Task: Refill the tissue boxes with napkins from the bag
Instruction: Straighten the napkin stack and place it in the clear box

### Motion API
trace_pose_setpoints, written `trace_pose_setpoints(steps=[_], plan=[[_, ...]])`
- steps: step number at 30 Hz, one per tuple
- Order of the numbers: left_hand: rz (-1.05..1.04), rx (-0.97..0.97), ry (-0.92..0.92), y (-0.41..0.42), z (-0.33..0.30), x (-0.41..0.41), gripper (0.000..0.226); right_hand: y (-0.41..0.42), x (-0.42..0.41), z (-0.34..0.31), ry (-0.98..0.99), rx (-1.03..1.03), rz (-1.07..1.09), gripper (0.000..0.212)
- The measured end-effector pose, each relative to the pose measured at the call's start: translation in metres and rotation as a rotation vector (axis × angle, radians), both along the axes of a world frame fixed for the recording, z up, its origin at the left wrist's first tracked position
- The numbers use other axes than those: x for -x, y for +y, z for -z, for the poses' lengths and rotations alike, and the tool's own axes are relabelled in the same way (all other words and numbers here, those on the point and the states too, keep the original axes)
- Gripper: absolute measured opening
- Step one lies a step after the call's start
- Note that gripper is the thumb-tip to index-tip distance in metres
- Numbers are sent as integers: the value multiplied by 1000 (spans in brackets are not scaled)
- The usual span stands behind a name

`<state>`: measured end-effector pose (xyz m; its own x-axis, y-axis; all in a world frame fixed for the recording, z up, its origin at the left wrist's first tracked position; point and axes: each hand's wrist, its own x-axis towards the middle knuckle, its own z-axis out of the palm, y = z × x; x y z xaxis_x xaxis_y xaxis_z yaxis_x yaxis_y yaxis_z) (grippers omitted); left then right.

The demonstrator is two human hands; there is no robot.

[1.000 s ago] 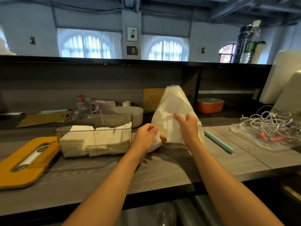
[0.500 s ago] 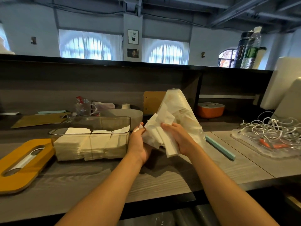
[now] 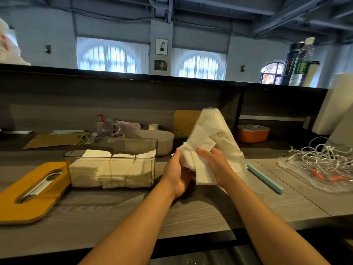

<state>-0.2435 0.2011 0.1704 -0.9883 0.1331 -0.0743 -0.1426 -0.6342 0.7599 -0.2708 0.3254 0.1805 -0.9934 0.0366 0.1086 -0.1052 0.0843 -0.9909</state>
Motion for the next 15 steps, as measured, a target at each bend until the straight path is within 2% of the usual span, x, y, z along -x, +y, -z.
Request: trace_pose_setpoints(steps=[5,8,10,13,14,15], plan=[[-130,-84,-86,-8,-3,6,27,-1,-1,-2,16,-1,16,23],[-153,-152,-73,-10,-2,8,31,-1,-3,-4,93,31,132,24],[-130,-145,-83,-12,0,9,37,4,-4,-7,145,153,190,26],[-4,-239,-151,-12,-1,13,43,14,-8,-14,116,318,-23,24],[3,-294,-213,-14,-4,13,43,14,-10,-15,104,279,-105,23],[32,-222,-250,-14,-6,15,44,12,-9,-14,104,171,-146,21]])
